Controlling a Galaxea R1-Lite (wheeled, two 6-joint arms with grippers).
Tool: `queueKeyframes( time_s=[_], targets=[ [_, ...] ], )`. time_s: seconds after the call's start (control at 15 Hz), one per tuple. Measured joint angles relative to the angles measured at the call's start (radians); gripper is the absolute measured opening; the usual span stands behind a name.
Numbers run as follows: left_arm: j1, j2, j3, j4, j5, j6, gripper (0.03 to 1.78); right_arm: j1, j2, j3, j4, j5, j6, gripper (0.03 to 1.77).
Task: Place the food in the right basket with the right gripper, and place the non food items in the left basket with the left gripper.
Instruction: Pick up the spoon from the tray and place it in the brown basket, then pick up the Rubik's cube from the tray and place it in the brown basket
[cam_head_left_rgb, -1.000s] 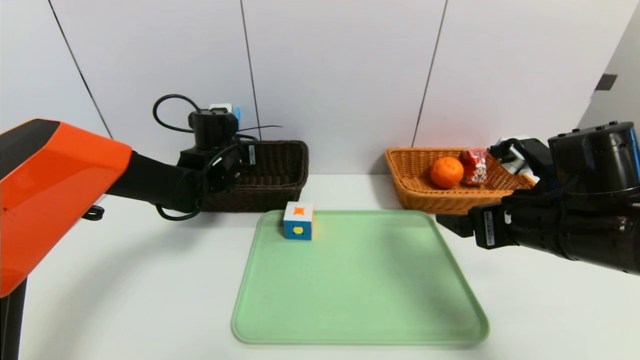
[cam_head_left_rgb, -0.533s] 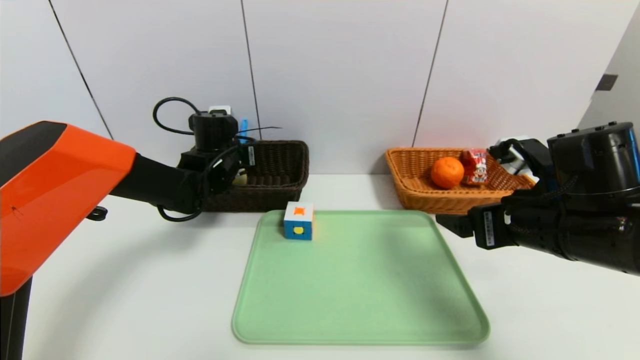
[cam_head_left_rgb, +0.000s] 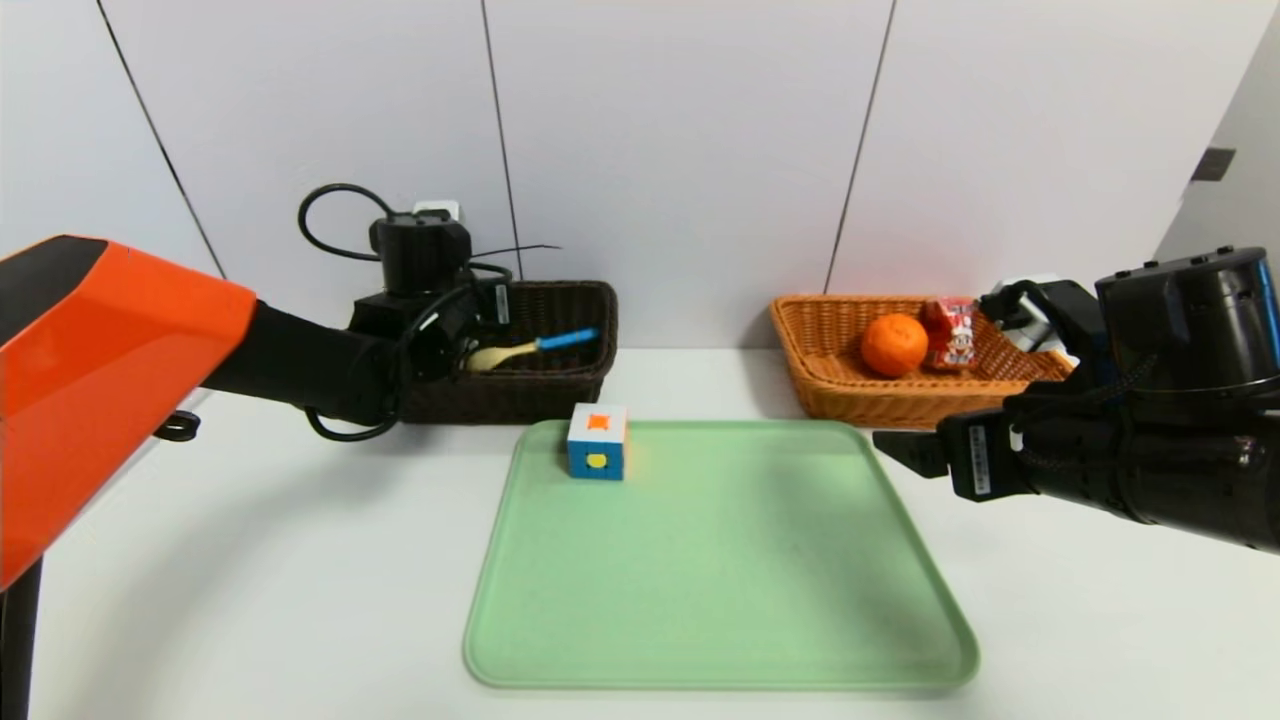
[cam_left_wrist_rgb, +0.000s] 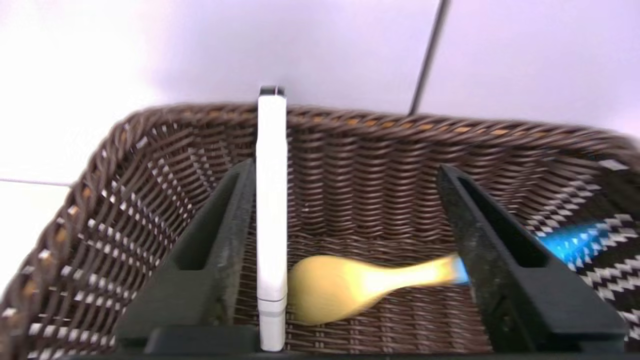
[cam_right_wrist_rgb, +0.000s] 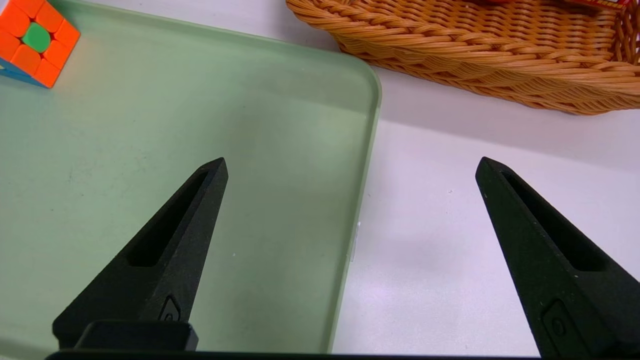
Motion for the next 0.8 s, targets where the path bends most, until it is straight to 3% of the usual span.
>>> queueKeyframes(
  time_s=[0.27,0.47,0.6,0.8],
  targets=[
    [-0.031,-0.16,-0.031,0.215,-0.088,0.0,1.47,0.0,0.0,0.007,0.0,0.0,-0.003,1.71],
    [-0.108,-0.28,-0.039,0.326,-0.09,-0.012,1.54,0.0,0.001,0.008,0.0,0.0,-0.003,1.71],
    [-0.189,-0.344,0.006,0.343,-0.049,-0.046,1.58,0.0,0.001,0.009,0.0,0.0,-0.003,1.71],
    [-0.319,-0.403,0.139,0.347,0.081,-0.14,1.62,0.0,0.001,0.009,0.0,0.0,-0.004,1.71]
  ],
)
